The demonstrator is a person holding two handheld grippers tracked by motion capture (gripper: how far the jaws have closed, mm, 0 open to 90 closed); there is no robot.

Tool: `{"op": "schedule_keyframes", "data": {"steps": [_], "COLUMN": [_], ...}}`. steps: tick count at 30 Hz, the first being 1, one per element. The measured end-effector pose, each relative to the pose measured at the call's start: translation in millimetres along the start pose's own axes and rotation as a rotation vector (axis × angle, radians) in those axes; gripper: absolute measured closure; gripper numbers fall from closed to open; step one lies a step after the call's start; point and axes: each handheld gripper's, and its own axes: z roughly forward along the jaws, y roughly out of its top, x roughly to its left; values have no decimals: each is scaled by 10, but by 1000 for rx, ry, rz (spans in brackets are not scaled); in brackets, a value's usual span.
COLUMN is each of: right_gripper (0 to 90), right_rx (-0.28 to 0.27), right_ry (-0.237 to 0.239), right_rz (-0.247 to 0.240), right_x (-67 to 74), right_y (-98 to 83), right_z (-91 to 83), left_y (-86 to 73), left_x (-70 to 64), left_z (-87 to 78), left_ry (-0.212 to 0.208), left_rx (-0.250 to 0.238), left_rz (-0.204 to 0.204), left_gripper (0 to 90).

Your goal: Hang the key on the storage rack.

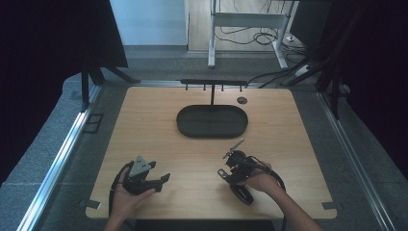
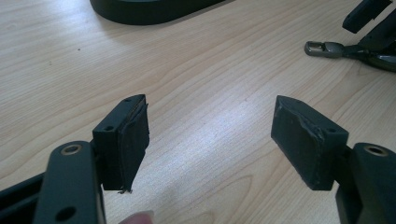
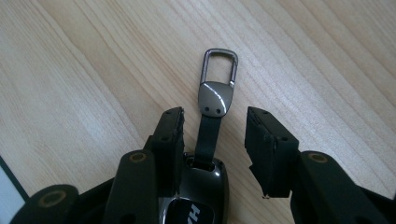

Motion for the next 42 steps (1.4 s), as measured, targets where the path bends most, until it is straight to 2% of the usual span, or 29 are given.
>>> {"op": "schedule_keyframes", "data": {"steps": [9, 22, 33, 36, 42], "right_gripper": [584, 618, 651, 683, 720], "right_rx": [57, 117, 128, 137, 138], "right_ry": [-13, -23, -40, -68, -65], "right_rz": [-6, 18, 18, 17, 22], "right_x": [15, 3, 24, 54, 68], "right_y": [46, 103, 107, 113, 114], "right_z": [68, 159, 185, 188, 188], "left_y": [1, -4, -10, -10, -15], "left_x": [2, 2, 1, 1, 0], "left_z": [-9, 1, 18, 19, 27], "left_ry": [0, -1, 0, 1, 1], "left_rx": [-3, -1, 5, 5, 8], "left_rz": [-1, -1, 1, 1, 2], "left_gripper": [282, 282, 282, 282, 282]}}
